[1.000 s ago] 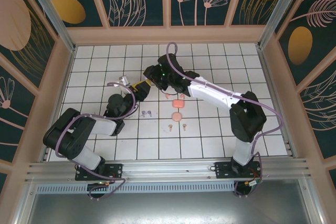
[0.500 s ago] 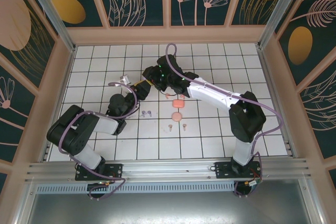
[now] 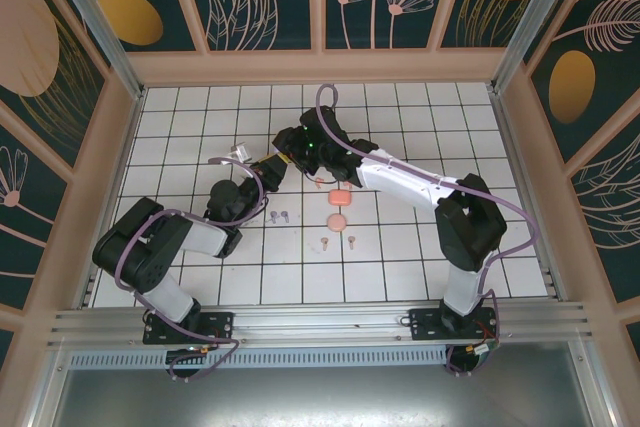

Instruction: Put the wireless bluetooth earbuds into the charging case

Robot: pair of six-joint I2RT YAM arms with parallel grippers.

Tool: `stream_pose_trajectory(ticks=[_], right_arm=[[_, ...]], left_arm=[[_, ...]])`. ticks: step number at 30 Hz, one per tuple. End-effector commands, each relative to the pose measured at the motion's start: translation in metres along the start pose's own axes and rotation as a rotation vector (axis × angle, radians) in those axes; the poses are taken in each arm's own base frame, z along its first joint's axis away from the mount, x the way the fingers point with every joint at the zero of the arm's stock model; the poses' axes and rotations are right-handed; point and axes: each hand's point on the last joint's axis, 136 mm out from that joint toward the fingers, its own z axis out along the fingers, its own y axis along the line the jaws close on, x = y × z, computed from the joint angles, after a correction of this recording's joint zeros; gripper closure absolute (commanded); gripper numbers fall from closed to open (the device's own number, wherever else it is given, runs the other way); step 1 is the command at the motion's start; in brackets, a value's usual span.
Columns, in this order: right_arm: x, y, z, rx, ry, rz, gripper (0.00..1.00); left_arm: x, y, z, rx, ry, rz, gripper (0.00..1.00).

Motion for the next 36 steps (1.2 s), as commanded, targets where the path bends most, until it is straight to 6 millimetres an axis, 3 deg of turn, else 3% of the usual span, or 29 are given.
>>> stream_pose_trajectory(ticks=[1,4,7,12,16,25,28,32,36], right_arm=[[0.011,0.010,-0.003,-0.042,0.043,0.005,0.55],[0.009,0.013,-0.005,-0.052,0.037,0.007,0.51],[0.002,0.018,-0.009,-0.063,0.020,0.013,0.39],[-0.028,0.023,-0.029,-0.081,-0.056,0.029,0.19],[-0.045,0.017,-0.054,-0.085,-0.119,0.015,0.18],[-0.068,-0.047,-0.120,-0.052,-0.250,-0.143,0.18],[-0.070,-0.056,-0.147,-0.086,-0.287,-0.264,0.18],[-0.058,-0.054,-0.170,-0.163,-0.266,-0.483,0.18],[-0.037,-0.045,-0.177,-0.245,-0.188,-0.647,0.18]], left_arm=[[-0.016,-0.007,0.005,0.026,-0.065,-0.020,0.88],[-0.016,-0.008,0.005,0.028,-0.062,-0.024,0.94],[-0.015,-0.008,0.005,0.029,-0.059,-0.030,0.98],[-0.011,-0.006,0.004,0.027,-0.041,-0.047,1.00],[-0.006,-0.008,0.004,0.027,0.001,-0.042,1.00],[0.018,-0.045,0.009,0.133,0.242,0.093,1.00],[0.025,-0.059,0.006,0.174,0.324,0.153,1.00],[0.034,-0.075,0.000,0.231,0.428,0.213,1.00],[0.040,-0.088,-0.006,0.286,0.498,0.232,1.00]])
